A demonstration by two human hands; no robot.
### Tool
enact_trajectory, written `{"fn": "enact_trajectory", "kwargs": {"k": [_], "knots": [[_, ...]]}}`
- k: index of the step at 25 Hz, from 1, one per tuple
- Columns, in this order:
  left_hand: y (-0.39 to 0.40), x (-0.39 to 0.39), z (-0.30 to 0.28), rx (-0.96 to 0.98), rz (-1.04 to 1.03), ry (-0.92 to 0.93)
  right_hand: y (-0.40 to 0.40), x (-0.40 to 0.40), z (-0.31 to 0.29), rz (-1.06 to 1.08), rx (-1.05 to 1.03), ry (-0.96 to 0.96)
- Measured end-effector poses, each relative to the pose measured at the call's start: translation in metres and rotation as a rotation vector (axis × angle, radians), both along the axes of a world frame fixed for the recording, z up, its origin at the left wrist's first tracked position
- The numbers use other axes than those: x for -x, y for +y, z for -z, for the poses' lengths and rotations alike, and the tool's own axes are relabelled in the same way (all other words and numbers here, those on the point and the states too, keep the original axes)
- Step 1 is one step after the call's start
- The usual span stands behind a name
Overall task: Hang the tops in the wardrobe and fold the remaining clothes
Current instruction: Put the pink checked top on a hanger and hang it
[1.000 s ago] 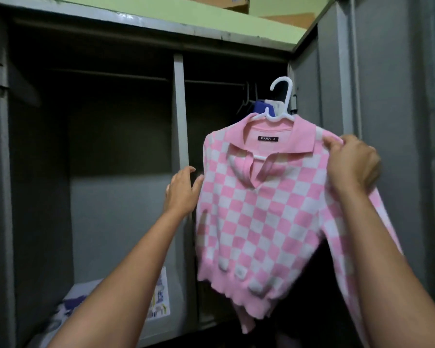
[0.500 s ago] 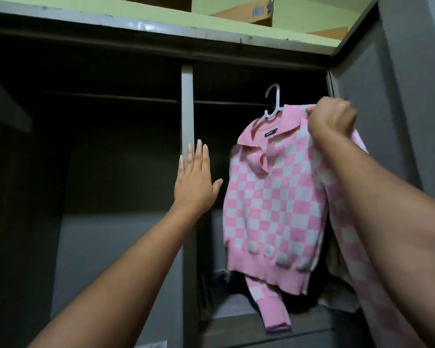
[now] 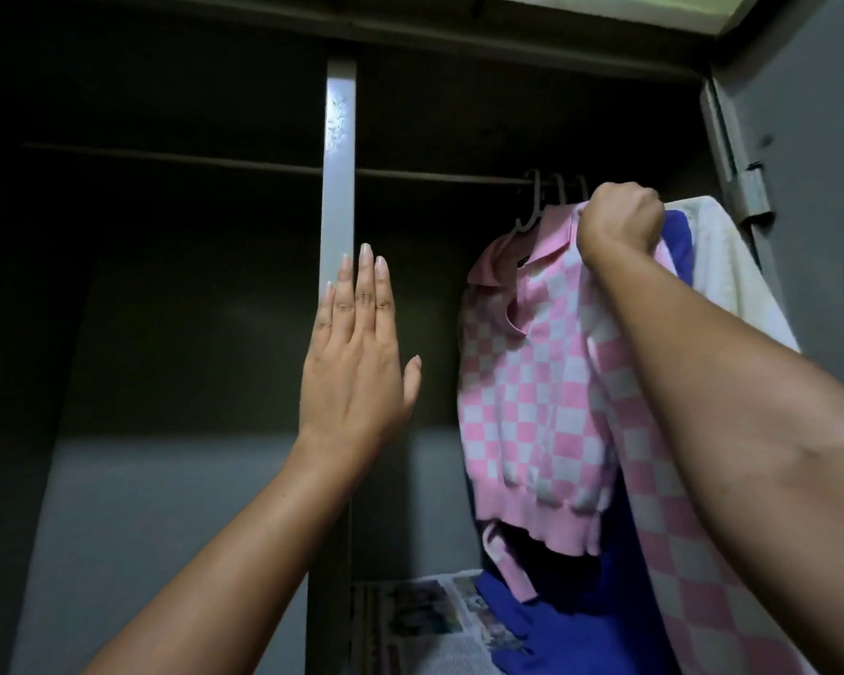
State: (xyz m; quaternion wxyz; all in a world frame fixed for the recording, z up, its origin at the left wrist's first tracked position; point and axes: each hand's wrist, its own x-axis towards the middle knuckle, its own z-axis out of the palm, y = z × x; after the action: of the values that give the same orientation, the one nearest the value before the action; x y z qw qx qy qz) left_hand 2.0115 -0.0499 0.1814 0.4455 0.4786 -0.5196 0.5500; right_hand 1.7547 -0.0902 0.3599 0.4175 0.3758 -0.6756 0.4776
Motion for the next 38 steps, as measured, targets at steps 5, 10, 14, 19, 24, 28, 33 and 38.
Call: {"fn": "enact_trajectory", "kwargs": {"k": [5, 10, 14, 19, 24, 28, 33, 38], "knots": [[0.001, -0.001, 0.003, 0.01, 0.054, -0.011, 0.013, -0.001, 0.017, -0.201, 0.082, -0.113], [0.005, -0.003, 0.023, -0.02, 0.105, -0.015, 0.055, 0.003, 0.086, -0.42, 0.021, -0.284], [0.012, -0.003, 0.054, -0.065, 0.148, -0.011, 0.08, 0.0, 0.173, -0.262, -0.471, -0.291], [0.017, -0.006, 0.1, -0.12, 0.175, -0.02, 0.071, -0.029, 0.266, 0.114, -1.13, -0.177], [0.016, -0.008, 0.124, -0.142, 0.186, -0.065, 0.019, -0.055, 0.274, -0.565, -1.033, -0.505], [0.014, -0.008, 0.126, -0.124, 0.194, -0.063, -0.022, -0.076, 0.266, -1.083, -0.348, -1.043], [0.013, -0.007, 0.127, -0.121, 0.177, -0.069, -0.023, -0.071, 0.317, -1.026, -0.484, -1.238], [0.018, -0.009, 0.126, -0.183, 0.194, -0.099, 0.017, -0.051, 0.354, -0.976, -0.72, -1.286]]}}
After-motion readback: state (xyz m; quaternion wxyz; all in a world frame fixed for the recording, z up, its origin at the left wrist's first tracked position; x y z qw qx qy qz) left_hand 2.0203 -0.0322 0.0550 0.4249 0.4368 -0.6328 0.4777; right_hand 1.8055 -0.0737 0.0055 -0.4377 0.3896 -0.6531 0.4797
